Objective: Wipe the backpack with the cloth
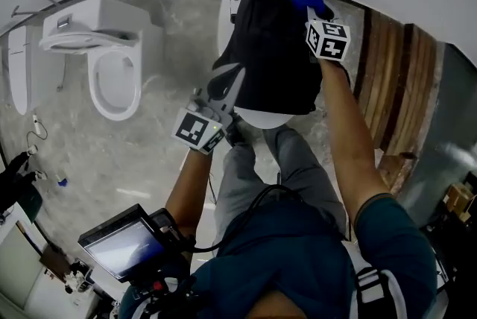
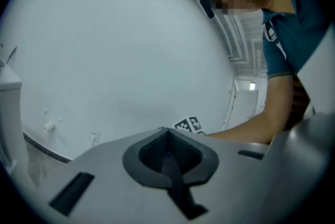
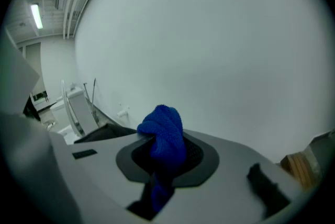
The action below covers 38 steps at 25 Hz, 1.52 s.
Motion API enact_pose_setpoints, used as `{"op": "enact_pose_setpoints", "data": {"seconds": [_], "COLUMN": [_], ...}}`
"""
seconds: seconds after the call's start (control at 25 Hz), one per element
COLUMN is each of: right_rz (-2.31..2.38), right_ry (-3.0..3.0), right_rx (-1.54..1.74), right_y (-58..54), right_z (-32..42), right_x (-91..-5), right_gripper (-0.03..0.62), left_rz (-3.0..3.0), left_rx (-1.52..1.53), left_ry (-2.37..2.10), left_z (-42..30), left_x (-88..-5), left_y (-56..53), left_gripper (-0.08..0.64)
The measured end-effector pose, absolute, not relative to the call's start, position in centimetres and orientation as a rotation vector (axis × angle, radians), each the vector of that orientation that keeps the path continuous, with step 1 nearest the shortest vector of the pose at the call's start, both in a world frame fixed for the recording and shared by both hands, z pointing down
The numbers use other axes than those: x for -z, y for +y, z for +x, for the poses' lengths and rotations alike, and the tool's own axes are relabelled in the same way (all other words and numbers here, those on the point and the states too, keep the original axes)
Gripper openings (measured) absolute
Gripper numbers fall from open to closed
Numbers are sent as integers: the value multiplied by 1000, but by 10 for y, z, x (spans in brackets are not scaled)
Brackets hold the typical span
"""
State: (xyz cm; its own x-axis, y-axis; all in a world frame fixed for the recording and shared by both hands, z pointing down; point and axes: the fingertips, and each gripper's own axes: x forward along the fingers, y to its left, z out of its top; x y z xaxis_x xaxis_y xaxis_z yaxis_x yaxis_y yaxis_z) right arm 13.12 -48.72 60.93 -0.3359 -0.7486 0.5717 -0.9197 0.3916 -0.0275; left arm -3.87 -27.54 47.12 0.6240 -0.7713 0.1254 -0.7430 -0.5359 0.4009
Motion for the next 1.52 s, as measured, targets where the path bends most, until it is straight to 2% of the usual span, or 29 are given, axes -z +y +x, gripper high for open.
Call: {"op": "enact_pose_setpoints", "data": {"seconds": [0.12, 0.28, 0.4, 0.48, 0.76, 1.16, 1.32, 1.52], "right_rz": [1292, 1029, 667, 507, 580, 946, 1029, 1014], "right_ry": [-2131, -2264, -2198, -2123, -2079, -1879, -1870, -1895], "right_rx": [-418, -345, -104, -2, 75, -172, -292, -358], "right_y": [-503, -505, -482, -473, -495, -486, -449, -376], "right_z": [90, -14, -85, -97, -15, 207, 239, 234], "right_x": [-645, -633, -640, -649, -640, -653, -654, -658], "right_gripper": [46, 46, 46, 46, 46, 46, 46, 46], "left_rz": [2388, 2349, 2321, 2317, 2323, 2350, 2364, 2382], "left_rx": [112, 98, 89, 91, 105, 90, 75, 64], "left_ry": [-1236, -1271, -1288, -1292, -1285, -1239, -1210, -1178], "left_z": [-48, -59, -64, -66, -65, -51, -43, -33], "left_x": [-485, -498, -501, -502, -500, -500, -500, -500], "left_y": [-279, -274, -269, -268, -275, -282, -283, -280], "left_gripper": [2, 2, 2, 2, 2, 2, 2, 2]}}
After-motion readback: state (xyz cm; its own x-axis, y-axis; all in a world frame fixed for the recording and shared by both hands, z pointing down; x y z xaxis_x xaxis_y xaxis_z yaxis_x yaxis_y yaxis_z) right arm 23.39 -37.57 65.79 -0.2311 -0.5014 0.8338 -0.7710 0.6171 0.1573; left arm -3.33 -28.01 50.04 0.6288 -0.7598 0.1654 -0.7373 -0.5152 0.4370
